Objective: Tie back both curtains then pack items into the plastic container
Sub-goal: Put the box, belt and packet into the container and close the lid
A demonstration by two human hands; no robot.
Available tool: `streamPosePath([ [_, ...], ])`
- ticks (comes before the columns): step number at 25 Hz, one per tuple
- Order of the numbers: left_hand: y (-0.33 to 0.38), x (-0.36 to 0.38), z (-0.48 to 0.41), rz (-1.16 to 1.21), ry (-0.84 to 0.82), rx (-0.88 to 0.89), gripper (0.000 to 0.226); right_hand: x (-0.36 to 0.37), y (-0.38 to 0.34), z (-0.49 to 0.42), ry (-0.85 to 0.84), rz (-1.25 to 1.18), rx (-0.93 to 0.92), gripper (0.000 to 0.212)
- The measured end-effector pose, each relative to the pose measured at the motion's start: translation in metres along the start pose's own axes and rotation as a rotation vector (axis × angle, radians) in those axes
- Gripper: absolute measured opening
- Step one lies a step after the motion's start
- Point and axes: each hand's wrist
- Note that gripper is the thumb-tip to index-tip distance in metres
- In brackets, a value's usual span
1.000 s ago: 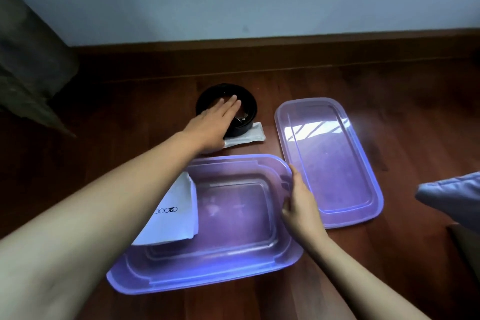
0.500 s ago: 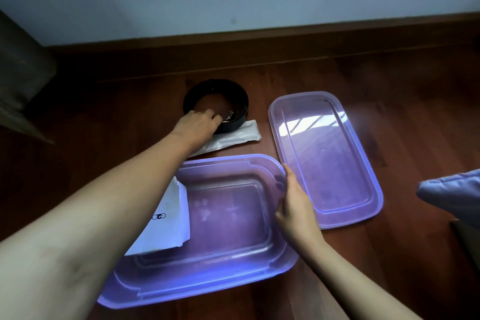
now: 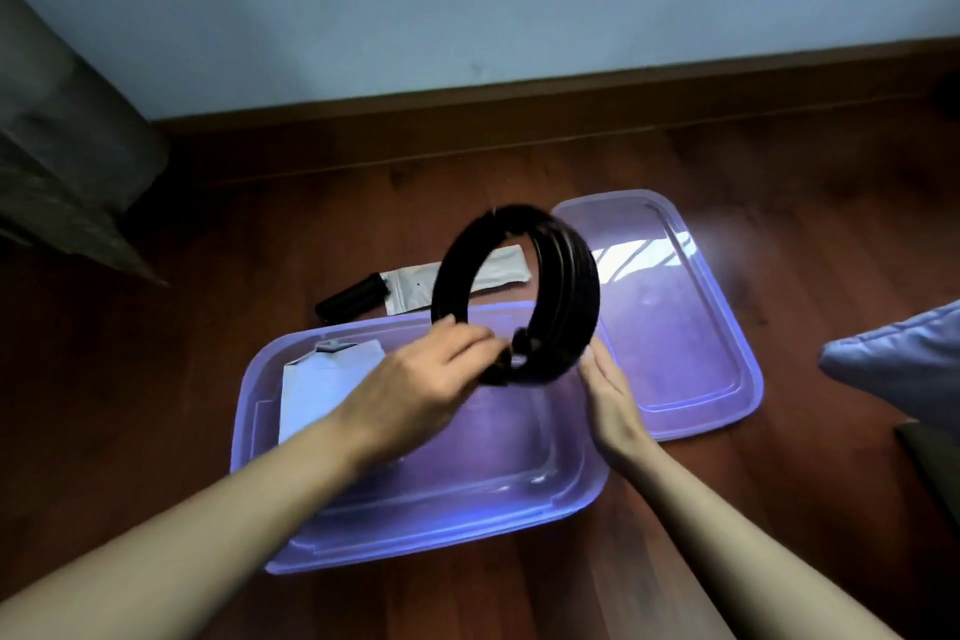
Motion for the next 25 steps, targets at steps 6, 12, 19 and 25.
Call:
streamPosePath([
  [6, 0.01, 0.014, 0.046, -0.182, -0.382, 0.092, 0.03, 0.0, 0.001, 0.0, 0.005, -0.043, 0.019, 0.031],
  [12, 0.01, 0.029, 0.034, -0.369, -0.72, 0.011, 0.014, -0.003, 0.007, 0.002, -0.056, 0.13, 0.051, 0.053],
  [19, 0.013, 0.036, 0.032, -0.303, -0.824, -0.082, 0.047, -0.002, 0.014, -0.003, -0.01, 0.27, 0.064, 0.067],
  [25, 0.015, 0.036, 0.024, -0.247, -0.894, -0.137, 0.055, -0.001, 0.013, -0.001, 0.013, 0.387, 0.04, 0.085],
])
Point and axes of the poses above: each hand's wrist, its own z-axis away from the middle knuckle, its own x-axis out of the palm, y = z × x, and after that the axes turned 4 degrees about -y, right-handed
